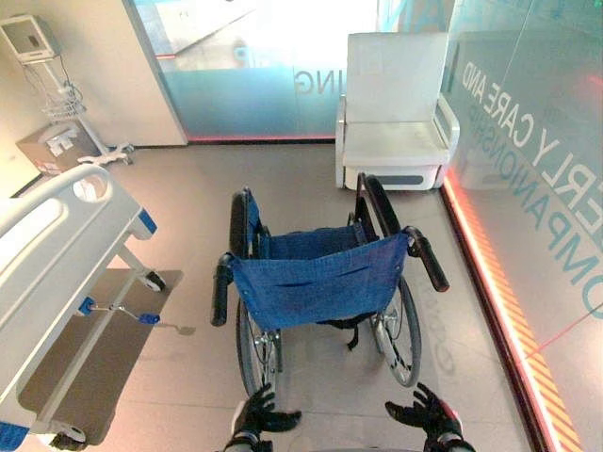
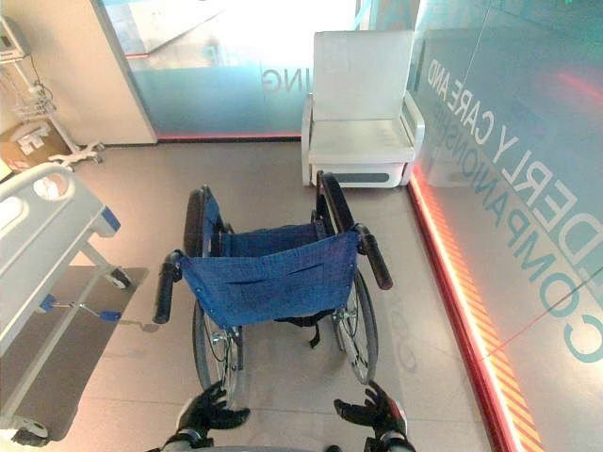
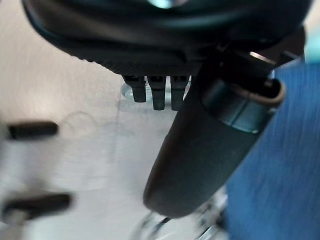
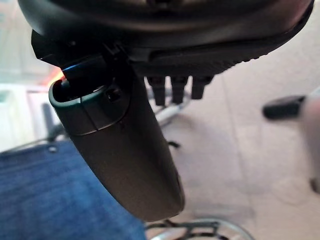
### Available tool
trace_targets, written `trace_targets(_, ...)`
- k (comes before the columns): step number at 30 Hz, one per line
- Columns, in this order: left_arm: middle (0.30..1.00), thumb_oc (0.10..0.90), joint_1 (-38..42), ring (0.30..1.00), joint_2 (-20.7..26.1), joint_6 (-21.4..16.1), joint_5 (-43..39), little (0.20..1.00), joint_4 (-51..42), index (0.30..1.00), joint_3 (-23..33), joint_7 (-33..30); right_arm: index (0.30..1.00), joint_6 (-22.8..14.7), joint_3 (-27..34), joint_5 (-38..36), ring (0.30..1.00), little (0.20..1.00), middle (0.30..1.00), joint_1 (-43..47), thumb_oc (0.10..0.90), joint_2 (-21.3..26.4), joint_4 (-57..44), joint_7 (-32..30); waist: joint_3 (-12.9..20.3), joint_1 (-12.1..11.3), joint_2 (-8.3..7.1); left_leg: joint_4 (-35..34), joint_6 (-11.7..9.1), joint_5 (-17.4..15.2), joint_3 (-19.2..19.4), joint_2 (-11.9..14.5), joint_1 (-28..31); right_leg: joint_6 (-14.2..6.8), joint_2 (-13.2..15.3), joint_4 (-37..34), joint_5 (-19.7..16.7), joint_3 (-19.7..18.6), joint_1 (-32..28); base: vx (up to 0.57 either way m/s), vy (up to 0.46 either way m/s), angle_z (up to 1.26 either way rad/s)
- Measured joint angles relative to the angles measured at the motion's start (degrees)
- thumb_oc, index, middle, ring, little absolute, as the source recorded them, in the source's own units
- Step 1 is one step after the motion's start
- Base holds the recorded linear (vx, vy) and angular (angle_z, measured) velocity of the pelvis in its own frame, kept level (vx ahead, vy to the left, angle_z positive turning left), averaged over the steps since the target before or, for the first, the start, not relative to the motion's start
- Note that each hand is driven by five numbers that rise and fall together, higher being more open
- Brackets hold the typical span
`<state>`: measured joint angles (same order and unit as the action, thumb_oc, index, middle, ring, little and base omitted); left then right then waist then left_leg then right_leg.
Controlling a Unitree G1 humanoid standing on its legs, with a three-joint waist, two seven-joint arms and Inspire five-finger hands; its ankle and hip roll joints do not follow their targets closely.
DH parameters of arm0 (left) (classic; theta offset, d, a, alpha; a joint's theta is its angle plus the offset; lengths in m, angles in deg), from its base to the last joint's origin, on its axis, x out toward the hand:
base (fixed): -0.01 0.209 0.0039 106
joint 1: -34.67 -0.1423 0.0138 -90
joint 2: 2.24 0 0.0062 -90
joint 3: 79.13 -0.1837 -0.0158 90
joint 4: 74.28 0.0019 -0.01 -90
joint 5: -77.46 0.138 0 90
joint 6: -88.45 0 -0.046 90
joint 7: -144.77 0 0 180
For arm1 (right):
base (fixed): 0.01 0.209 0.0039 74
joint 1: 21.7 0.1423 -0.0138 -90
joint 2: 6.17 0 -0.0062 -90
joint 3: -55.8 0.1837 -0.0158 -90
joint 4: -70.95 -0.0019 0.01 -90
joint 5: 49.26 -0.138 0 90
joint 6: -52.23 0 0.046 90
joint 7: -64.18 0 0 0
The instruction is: Push the wheelchair next to the bed
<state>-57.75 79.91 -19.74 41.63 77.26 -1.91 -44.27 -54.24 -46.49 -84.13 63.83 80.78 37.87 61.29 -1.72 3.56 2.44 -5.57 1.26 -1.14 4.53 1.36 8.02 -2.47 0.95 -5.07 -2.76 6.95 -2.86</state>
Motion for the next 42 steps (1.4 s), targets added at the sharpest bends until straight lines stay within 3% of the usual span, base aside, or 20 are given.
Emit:
trace_targets(4, 0.9, 0.8, 0.55, 0.9, 3.4, -2.84, -2.11, 0.9, -5.87, 0.9, 4.48, -3.76, 0.9, -0.44, 4.66, 0.04, 0.9, 0.9, 0.9, 1.16, 0.8, 4.8, -3.5, -1.56, -0.41, -0.88, -0.58, 0.0, -0.05, 0.03, -1.0, 0.01, 0.09, 0.08, -0.04, -0.01, 0.13, 0.23, -0.43, 0.01, -0.03, 0.11)
trace_targets(10, 0.9, 0.8, 2.85, 0.9, 9.12, -3.55, -3.09, 0.9, -9.79, 0.9, 9.9, -8.67, 0.9, -0.6, 12.12, -1.67, 0.9, 0.9, 0.9, 3.41, 0.8, 13.02, -10.68, -4.0, -0.73, -1.34, -0.72, 0.0, -0.24, 0.18, -1.24, 0.02, 0.55, 0.01, -0.03, -0.2, 0.31, 0.25, -1.06, 0.01, 0.008, 0.02)
trace_targets(16, 0.9, 0.8, 5.45, 0.9, 14.61, -3.85, -3.84, 0.9, -16.54, 0.9, 13.43, -14.26, 0.9, -0.67, 14.69, -3.44, 0.9, 0.9, 0.9, 5.66, 0.8, 18.13, -18.89, -8.55, -1.67, -1.3, -0.92, -0.02, -0.25, 0.18, -1.36, -0.01, 1.11, -0.12, 0.03, -0.28, 0.4, 0.31, -1.64, 0.0, 0.0, 0.0)
trace_targets(28, 0.9, 0.8, 11.48, 0.9, 17.78, -6.08, -4.97, 0.9, -37.76, 0.9, 13.26, -14.35, 0.9, -0.73, 16.49, -3.8, 0.9, 0.9, 0.9, 8.8, 0.8, 18.45, -41.28, -14.55, -2.49, -1.29, 0.8, 0.38, -0.22, 0.22, -2.6, -0.34, 0.71, -0.3, 0.39, -0.28, 0.64, 1.13, -1.64, 0.0, 0.015, 0.05)
trace_targets(34, 0.9, 0.8, 13.46, 0.9, 17.73, -7.12, -5.51, 0.9, -48.44, 0.9, 13.16, -14.05, 0.9, -0.6, 16.06, -1.41, 0.9, 0.9, 0.9, 10.74, 0.8, 18.43, -48.66, -15.62, -2.48, -1.29, 0.9, 0.4, -0.25, 0.24, -2.48, -0.37, 0.63, -0.34, 0.34, -0.05, 0.69, 0.91, -1.31, 0.0, 0.0, 0.0)
trace_targets(42, 0.9, 0.8, 12.89, 0.9, 17.08, -5.78, -5.52, 0.9, -54.35, 0.9, 12.86, -12.09, 0.9, 3.26, 15.8, 3.48, 0.9, 0.9, 0.9, 9.45, 0.8, 18.44, -52.58, -15.05, -2.52, -1.3, 0.82, 0.39, -0.26, 0.24, -2.38, -0.42, 0.11, -0.34, 0.17, -0.03, 0.69, 0.82, -0.77, 0.0, -0.001, 0.0)
